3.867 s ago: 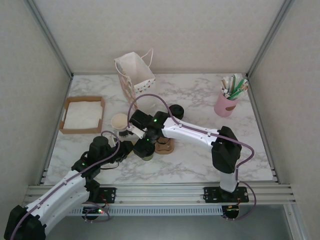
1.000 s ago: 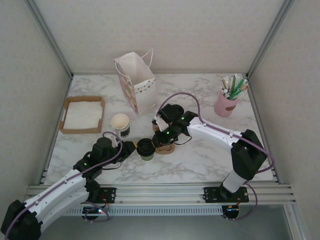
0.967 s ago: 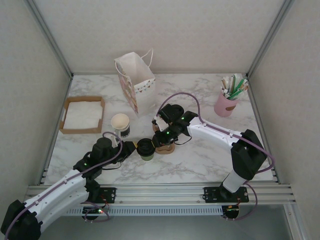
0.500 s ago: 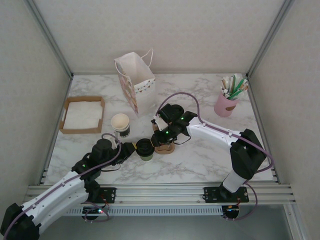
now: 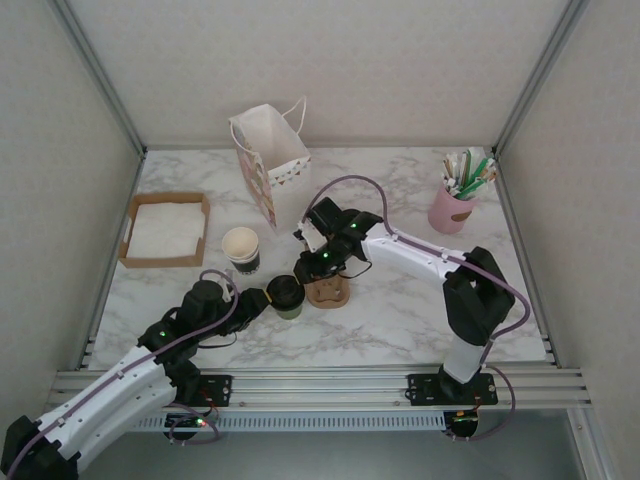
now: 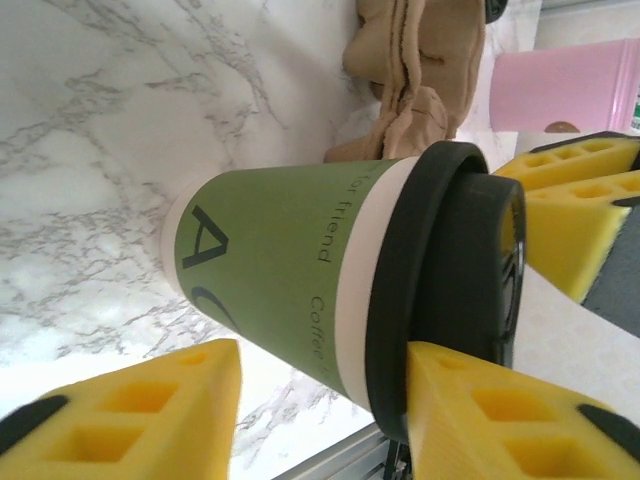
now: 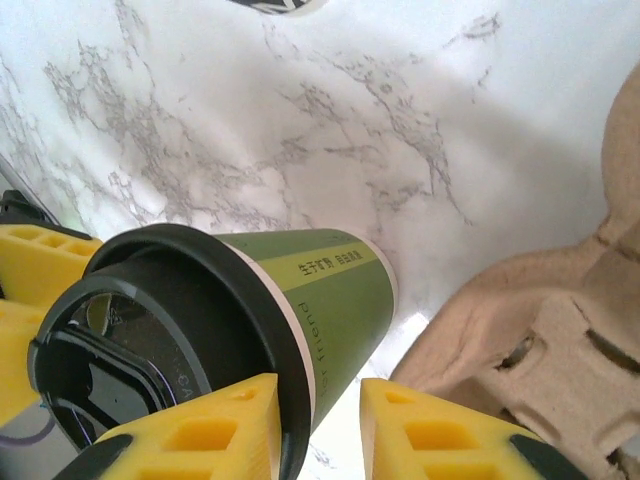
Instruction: Pack the takeout coffee
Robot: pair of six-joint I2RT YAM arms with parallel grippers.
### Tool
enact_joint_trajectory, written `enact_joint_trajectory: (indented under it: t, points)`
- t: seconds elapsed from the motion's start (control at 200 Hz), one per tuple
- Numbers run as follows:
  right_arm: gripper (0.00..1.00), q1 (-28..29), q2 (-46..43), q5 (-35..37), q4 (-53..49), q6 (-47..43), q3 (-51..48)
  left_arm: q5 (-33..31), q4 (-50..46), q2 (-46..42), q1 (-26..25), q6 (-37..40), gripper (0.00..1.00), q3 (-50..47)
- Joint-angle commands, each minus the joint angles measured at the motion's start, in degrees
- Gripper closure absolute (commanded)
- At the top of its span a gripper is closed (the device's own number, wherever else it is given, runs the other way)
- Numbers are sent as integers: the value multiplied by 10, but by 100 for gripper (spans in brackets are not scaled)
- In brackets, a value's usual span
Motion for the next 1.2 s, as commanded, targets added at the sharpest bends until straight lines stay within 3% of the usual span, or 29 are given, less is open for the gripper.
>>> enact_joint_trajectory:
  t: [0.0, 0.451, 0.771, 0.916, 1.036, 1.167, 1.197]
  points:
    - [72, -4, 30, 15, -24, -21, 30, -7, -69, -3, -7, 11, 49, 14]
    - [62, -28, 1, 42, -59, -27, 53, -13, -95, 8, 2, 36, 43, 67]
    - [63, -29, -85, 25, -46, -1, -24, -11, -107, 34, 3, 56, 44, 114]
    - [74, -28, -143, -24, -5, 34, -92, -31, -153, 34, 23, 85, 58, 142]
    - [82, -25, -177, -77, 46, 73, -142, 1, -127, 53, 51, 101, 71, 136]
    - [100, -18, -190, -89, 78, 99, -168, 22, -98, 88, 74, 127, 75, 142]
    - [100, -16, -189, -90, 85, 104, -171, 27, -91, 95, 80, 132, 75, 143]
